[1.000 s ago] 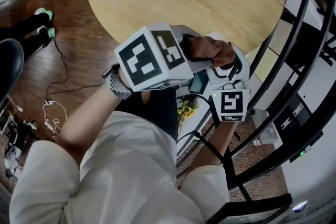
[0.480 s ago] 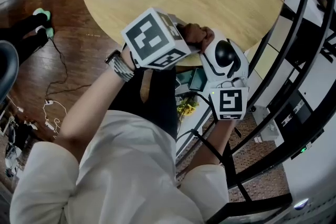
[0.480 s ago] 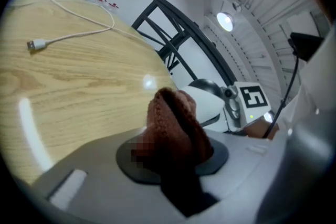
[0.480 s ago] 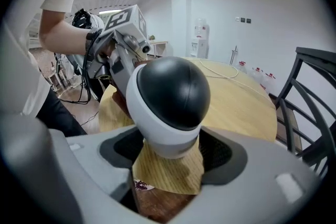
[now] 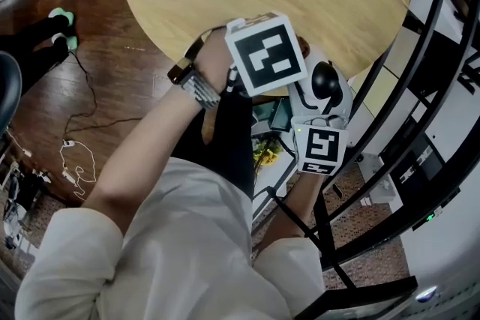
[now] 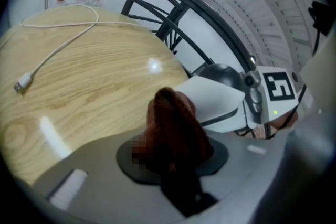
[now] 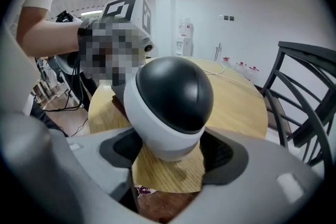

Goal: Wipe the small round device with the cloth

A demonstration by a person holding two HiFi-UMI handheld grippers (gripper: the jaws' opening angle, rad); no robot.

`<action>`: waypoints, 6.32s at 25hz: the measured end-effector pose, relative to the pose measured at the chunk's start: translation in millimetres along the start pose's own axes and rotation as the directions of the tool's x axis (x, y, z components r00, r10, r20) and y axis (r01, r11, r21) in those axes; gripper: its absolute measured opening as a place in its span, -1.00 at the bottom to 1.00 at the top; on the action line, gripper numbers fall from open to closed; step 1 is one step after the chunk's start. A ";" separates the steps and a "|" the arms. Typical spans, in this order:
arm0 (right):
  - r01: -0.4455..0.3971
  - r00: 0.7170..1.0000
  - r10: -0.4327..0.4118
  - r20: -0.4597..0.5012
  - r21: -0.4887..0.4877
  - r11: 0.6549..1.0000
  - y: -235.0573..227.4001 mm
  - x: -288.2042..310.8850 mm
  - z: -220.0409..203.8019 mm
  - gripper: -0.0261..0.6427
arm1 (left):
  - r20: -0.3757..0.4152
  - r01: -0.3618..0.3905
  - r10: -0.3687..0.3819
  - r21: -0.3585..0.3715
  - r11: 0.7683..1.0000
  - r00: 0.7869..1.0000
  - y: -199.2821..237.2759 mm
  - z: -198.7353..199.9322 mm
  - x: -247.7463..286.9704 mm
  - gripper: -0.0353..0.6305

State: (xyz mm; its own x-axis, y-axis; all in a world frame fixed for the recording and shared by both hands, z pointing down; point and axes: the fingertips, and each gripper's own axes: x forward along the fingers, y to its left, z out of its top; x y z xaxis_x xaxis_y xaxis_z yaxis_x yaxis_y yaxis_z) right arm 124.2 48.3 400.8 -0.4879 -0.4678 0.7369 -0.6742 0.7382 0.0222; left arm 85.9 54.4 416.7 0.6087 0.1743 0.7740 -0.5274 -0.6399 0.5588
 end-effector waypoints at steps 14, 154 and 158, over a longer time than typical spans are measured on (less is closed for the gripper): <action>0.315 0.949 -0.295 -0.108 0.344 0.885 5.1 4.7 -12.2 0.10 | 0.348 0.079 -0.060 -0.039 0.996 0.935 -17.8 21.2 -74.8 -0.52; -0.284 0.958 0.240 -0.157 -0.412 0.866 19.9 17.5 10.9 0.17 | 0.011 -0.131 0.130 0.101 0.986 0.991 13.8 -15.4 -16.2 -0.51; -0.234 0.972 0.214 -0.098 -0.324 0.917 23.7 21.3 13.0 0.16 | 0.201 -0.054 0.051 0.008 0.999 0.978 10.8 -13.7 -54.4 -0.51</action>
State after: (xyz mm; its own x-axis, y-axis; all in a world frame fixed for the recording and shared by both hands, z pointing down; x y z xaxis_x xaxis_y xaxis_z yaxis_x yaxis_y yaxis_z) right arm 90.6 49.5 408.3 -0.5643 -0.2493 0.7871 -0.3239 0.9437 0.0667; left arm 38.9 48.3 384.8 0.6875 -0.0122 0.7261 -0.5548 -0.6539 0.5143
